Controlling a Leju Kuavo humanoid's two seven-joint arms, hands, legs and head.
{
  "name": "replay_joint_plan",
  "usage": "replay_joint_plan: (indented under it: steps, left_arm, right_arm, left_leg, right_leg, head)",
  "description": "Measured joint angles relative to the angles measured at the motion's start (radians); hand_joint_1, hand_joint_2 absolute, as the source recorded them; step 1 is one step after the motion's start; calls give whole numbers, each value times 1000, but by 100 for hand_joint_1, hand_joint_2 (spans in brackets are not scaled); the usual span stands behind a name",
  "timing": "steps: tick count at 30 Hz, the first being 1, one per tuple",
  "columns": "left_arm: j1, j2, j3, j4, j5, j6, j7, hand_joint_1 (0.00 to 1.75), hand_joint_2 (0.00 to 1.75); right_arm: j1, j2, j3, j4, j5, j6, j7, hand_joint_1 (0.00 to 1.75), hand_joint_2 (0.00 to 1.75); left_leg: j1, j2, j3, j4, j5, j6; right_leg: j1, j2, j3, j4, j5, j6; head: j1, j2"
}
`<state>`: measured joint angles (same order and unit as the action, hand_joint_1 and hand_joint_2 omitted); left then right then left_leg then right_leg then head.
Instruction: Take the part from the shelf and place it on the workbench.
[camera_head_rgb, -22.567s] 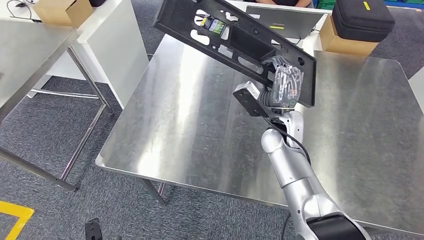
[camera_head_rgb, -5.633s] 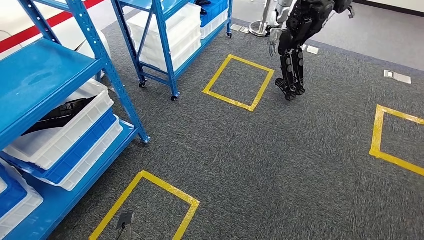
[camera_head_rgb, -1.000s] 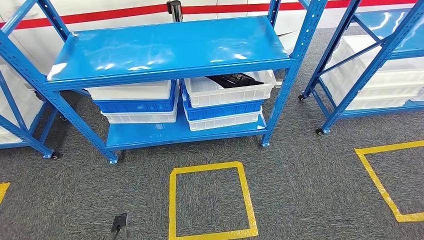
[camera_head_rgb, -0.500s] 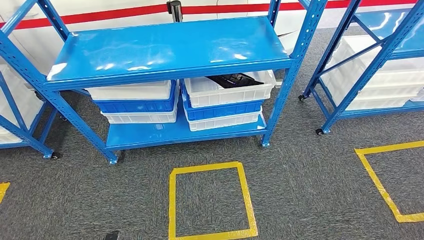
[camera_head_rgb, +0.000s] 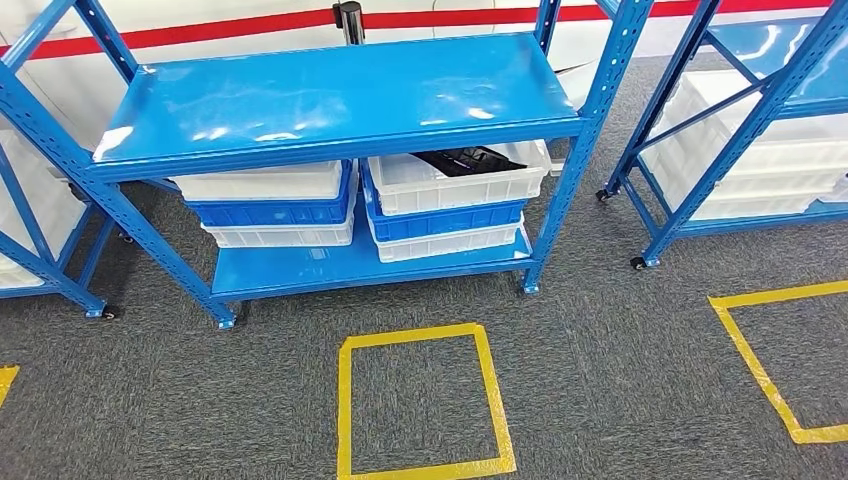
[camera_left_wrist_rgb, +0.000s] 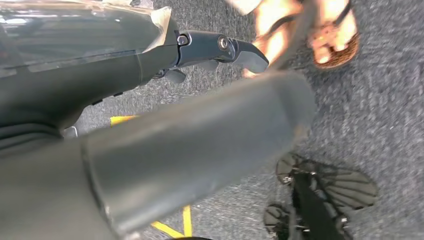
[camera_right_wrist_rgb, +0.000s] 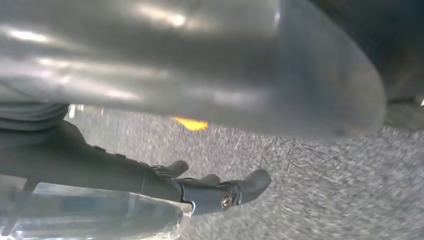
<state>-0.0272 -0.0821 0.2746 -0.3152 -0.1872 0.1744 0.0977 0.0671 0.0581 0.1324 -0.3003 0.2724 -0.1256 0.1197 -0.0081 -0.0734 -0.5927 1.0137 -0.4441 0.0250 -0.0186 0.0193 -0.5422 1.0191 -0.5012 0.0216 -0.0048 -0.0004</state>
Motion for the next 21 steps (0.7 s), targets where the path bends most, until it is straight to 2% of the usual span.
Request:
replay_joint_plan:
  steps: [12,21]
  left_arm:
    - [138,51,-193,-55,160,-147,-83,0,0]
    - [162,60,-236,-67,184,-170,-97,0,0]
  right_arm:
    - [58,-47,-88,-61,-234,105,-100,0,0]
    - [68,-57,-109,-76,-269,125,-117,0,0]
  left_leg:
    - [0,0,4,0,-5,1]
    - [0,0,4,0,-6,1]
  right_leg:
    - [0,0,-3,0,-4,-1]
    - [0,0,-3,0,-5,-1]
  head:
    - [0,0]
    - [0,0]
